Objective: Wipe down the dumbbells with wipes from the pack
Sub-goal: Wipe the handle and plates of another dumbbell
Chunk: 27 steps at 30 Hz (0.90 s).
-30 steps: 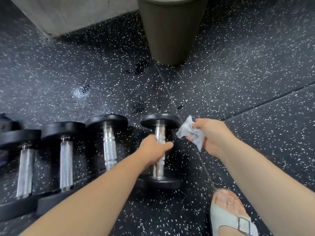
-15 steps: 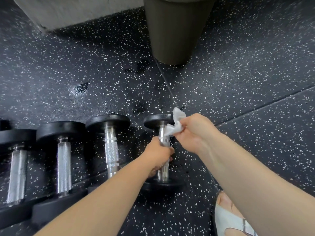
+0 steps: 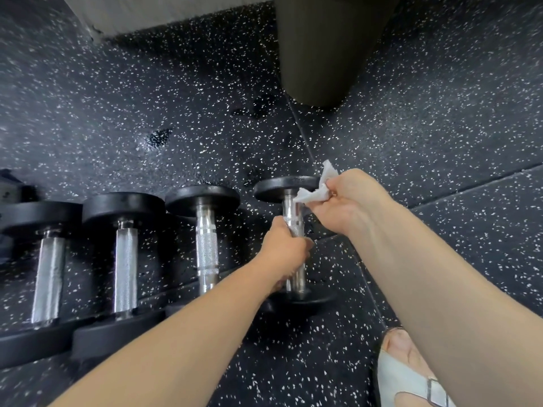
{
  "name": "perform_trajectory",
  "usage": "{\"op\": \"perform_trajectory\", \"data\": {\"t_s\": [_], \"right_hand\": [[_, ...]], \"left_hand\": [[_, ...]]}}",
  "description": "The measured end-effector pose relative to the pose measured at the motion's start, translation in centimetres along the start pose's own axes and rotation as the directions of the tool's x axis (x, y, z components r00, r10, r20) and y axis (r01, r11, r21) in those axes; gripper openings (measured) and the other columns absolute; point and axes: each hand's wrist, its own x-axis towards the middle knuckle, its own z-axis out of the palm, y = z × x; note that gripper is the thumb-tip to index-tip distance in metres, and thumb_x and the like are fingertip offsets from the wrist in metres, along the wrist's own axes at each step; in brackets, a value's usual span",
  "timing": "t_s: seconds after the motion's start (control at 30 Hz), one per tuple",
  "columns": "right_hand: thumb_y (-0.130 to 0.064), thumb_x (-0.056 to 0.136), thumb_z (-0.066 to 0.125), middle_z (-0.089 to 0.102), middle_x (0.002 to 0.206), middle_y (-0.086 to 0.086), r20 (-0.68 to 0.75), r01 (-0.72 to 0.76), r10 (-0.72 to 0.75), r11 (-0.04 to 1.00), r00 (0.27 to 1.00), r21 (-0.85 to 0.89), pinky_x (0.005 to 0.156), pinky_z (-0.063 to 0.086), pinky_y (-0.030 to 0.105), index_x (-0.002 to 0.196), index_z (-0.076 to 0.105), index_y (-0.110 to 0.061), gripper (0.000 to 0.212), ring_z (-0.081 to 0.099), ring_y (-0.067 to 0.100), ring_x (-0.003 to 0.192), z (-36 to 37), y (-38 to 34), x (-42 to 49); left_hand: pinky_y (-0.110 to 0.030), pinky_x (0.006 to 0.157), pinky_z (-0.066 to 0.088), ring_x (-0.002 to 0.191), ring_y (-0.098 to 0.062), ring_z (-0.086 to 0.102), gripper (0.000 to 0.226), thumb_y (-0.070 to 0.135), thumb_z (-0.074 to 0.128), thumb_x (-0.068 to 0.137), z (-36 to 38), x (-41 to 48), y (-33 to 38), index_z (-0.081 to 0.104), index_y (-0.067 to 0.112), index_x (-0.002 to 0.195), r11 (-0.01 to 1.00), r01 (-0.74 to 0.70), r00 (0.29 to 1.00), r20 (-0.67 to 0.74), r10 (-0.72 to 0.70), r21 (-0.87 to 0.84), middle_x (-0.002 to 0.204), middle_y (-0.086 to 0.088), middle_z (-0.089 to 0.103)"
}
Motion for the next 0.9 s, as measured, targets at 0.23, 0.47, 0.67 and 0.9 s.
{"op": "perform_trajectory", "data": {"t_s": [0.23,0.47,0.67,0.9], "right_hand": [[0.008,0.096,0.035,0.063,0.113,-0.004,0.043,0.019,-0.017,0.999,0.999,-0.051,0.08,0.055,0.042,0.121,0.053,-0.005,0.033,0.061,0.026,0.088,0.6,1.0,-1.5],[0.003,0.097,0.036,0.053,0.139,0.012,0.072,0.062,-0.054,0.99,0.996,-0.125,0.101,0.048,0.042,0.136,0.044,-0.002,0.041,0.054,0.036,0.122,0.0,2.1,-3.4],[0.006,0.09,0.053,0.061,0.105,0.004,0.04,0.042,-0.041,0.999,0.998,-0.018,0.075,0.057,0.051,0.109,0.057,-0.002,0.022,0.062,0.024,0.084,-0.9,2.2,-4.7],[0.008,0.093,0.041,0.062,0.111,0.004,0.029,0.014,-0.014,1.0,0.999,0.007,0.049,0.055,0.039,0.115,0.056,-0.005,0.03,0.064,0.024,0.091,-1.9,2.2,-4.2]], "left_hand": [[-0.041,0.081,0.054,0.092,-0.027,0.061,0.04,0.005,0.06,0.079,-1.2,-1.0,0.2,0.044,0.009,0.115,1.0,0.009,0.999,-0.036,-0.009,0.011,0.102,-0.013,0.058],[-0.027,0.064,0.048,0.082,-0.018,0.055,0.031,0.004,0.063,0.083,-2.0,-2.8,0.5,0.044,0.009,0.106,0.997,0.021,0.999,-0.026,-0.019,0.072,0.103,-0.01,0.055],[-0.028,0.065,0.054,0.075,-0.017,0.058,0.021,0.003,0.067,0.083,-2.3,-4.1,1.3,0.05,0.013,0.088,0.987,0.006,1.0,-0.028,-0.002,0.16,0.093,-0.007,0.057],[-0.023,0.058,0.047,0.074,-0.015,0.054,0.021,0.005,0.068,0.085,-2.0,-4.8,0.9,0.049,0.012,0.094,0.987,0.017,0.998,-0.056,-0.008,0.161,0.093,-0.006,0.056]]}}
